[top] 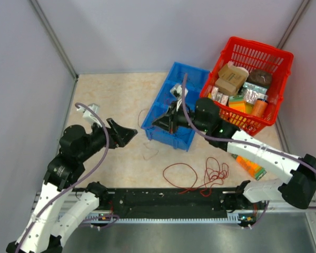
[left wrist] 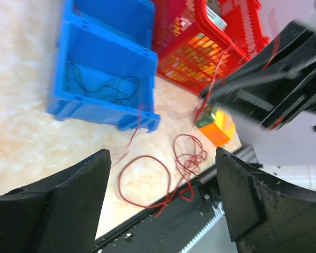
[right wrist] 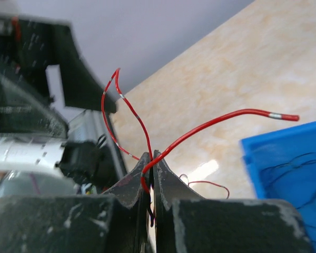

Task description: Untangle the cables

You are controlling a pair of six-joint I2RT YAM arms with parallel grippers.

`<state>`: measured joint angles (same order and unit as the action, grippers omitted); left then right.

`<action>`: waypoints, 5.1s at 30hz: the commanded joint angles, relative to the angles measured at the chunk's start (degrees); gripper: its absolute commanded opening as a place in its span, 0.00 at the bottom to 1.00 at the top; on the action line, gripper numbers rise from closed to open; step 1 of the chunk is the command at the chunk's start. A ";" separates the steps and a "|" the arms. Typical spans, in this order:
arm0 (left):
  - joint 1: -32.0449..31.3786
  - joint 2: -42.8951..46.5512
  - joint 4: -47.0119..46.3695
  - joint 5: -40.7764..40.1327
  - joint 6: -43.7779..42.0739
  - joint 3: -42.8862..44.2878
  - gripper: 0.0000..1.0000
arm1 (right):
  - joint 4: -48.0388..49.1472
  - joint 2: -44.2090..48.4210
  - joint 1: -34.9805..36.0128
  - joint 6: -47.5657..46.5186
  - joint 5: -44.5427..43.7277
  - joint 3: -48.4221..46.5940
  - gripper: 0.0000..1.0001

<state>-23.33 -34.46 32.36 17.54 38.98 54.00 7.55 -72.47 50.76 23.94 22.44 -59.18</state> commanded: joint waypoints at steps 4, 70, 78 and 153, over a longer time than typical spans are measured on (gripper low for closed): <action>0.22 5.28 3.67 -11.56 -4.44 2.69 0.86 | -13.24 -0.21 -11.63 -6.45 -7.32 -19.63 0.00; -12.88 -12.48 -16.72 6.11 3.38 -13.39 0.76 | -48.87 21.59 -9.19 26.51 -46.08 27.89 0.34; -12.88 -9.67 -13.64 4.43 1.27 -11.46 0.76 | -42.98 19.90 -4.46 17.39 -38.45 17.28 0.00; -12.88 0.89 -11.08 -15.13 -7.88 5.44 0.00 | 3.00 13.30 10.85 8.84 -10.83 11.63 0.00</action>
<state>-36.36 -28.69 18.52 -7.40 22.61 68.12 14.63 -63.90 61.95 34.70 13.93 -43.97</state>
